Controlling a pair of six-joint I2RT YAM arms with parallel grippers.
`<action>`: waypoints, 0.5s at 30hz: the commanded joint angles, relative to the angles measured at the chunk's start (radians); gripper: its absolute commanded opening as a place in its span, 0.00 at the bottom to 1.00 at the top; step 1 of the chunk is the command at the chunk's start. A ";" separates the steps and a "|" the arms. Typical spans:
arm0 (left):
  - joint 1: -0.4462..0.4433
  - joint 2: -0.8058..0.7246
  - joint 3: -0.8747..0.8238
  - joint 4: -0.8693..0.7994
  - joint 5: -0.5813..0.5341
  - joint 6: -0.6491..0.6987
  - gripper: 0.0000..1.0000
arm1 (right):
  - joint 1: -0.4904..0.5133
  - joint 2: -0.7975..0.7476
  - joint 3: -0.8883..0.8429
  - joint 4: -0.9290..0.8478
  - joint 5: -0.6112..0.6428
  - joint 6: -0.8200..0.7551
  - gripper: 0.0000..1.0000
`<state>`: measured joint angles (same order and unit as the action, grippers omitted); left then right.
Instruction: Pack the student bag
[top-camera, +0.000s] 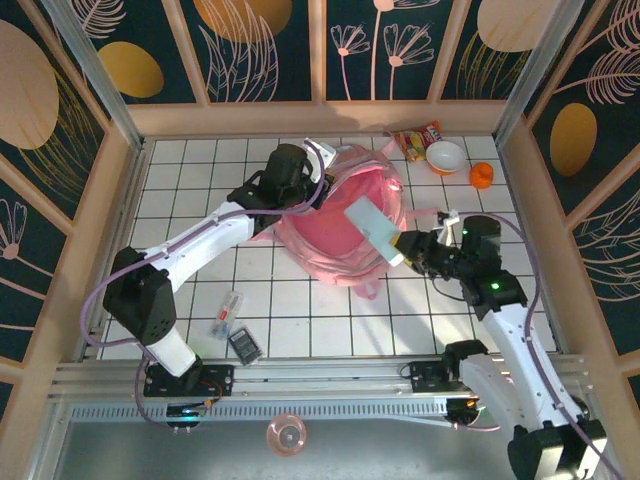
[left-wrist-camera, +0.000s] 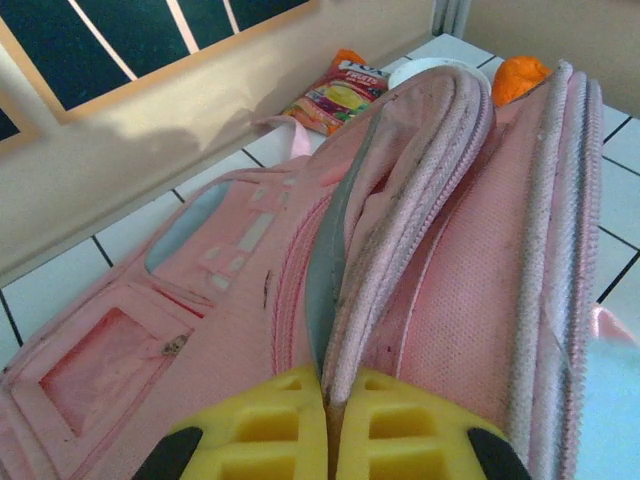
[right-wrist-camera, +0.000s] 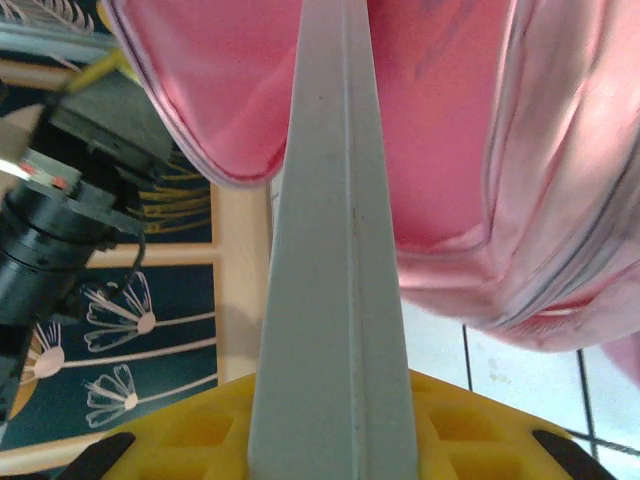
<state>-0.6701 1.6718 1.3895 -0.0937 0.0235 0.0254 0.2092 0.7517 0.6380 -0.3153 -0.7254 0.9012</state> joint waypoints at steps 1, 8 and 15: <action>0.009 -0.017 0.072 0.120 0.028 -0.040 0.00 | 0.083 0.049 -0.042 0.225 0.093 0.148 0.12; 0.007 -0.038 0.073 0.138 0.092 -0.067 0.00 | 0.261 0.327 -0.066 0.661 0.266 0.273 0.11; 0.007 -0.063 0.074 0.163 0.138 -0.097 0.00 | 0.361 0.705 0.010 1.075 0.357 0.367 0.11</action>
<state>-0.6643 1.6730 1.3933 -0.0940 0.1059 -0.0334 0.5419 1.3743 0.5941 0.4580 -0.4385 1.2053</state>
